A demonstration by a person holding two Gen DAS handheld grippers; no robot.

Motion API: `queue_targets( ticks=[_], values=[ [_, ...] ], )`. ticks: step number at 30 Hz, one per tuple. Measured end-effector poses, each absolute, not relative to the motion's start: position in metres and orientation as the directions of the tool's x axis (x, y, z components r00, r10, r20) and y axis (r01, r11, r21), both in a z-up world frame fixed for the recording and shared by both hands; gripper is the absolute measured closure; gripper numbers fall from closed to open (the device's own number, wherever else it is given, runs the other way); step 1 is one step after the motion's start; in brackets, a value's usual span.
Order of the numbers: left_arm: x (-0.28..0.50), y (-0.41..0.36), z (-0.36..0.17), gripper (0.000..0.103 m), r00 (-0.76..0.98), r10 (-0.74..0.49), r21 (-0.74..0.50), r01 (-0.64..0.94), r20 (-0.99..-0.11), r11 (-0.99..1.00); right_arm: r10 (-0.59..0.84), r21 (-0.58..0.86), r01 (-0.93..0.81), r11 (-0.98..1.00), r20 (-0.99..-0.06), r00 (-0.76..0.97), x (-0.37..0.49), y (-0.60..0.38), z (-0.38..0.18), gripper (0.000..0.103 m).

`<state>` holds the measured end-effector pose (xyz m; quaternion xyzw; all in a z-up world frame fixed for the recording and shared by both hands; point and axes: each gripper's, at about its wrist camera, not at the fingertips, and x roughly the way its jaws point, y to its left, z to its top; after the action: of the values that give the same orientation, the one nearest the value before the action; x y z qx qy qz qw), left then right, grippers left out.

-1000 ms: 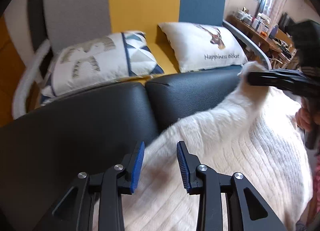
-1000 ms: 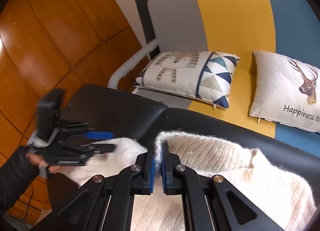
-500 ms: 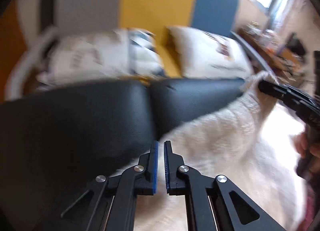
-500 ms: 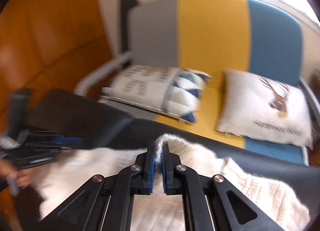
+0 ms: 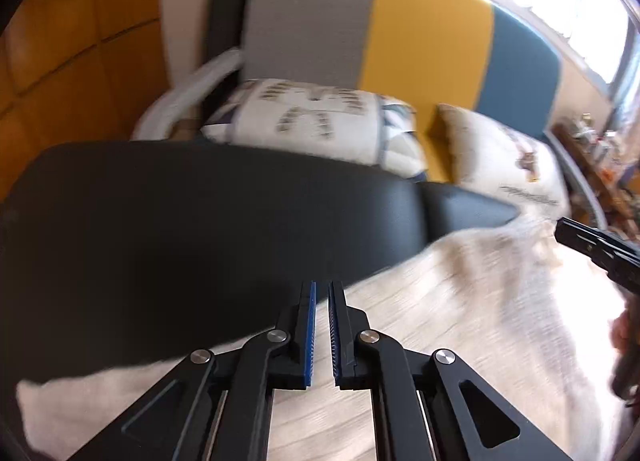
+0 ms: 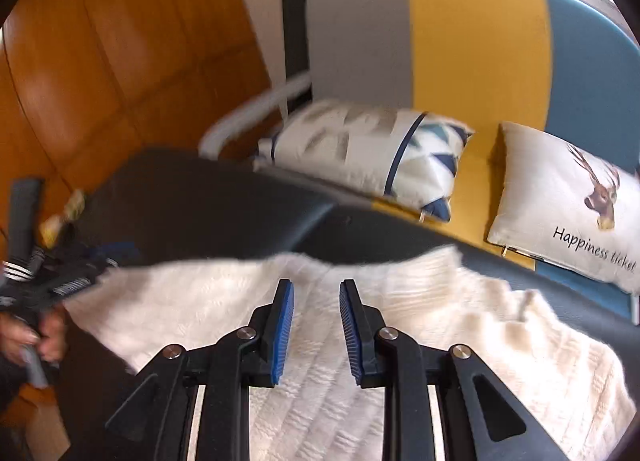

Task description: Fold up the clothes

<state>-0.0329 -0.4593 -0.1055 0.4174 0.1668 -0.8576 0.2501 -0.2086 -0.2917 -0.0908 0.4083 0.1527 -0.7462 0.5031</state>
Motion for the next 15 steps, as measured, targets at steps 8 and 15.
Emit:
queue_targets(
  ticks=[8,15],
  values=[
    [0.04,-0.501,-0.149,0.096,-0.392,-0.307,-0.113,0.756,-0.867,-0.645,-0.481,0.092,0.821,-0.564,-0.844,-0.236,-0.211,-0.336,-0.134,0.078],
    [0.032,-0.509,-0.15,0.094,-0.357,-0.363,-0.055,0.774,-0.861,-0.631,-0.5,0.163,0.787,-0.595,-0.841,-0.204,-0.205,-0.308,-0.112,0.079]
  ],
)
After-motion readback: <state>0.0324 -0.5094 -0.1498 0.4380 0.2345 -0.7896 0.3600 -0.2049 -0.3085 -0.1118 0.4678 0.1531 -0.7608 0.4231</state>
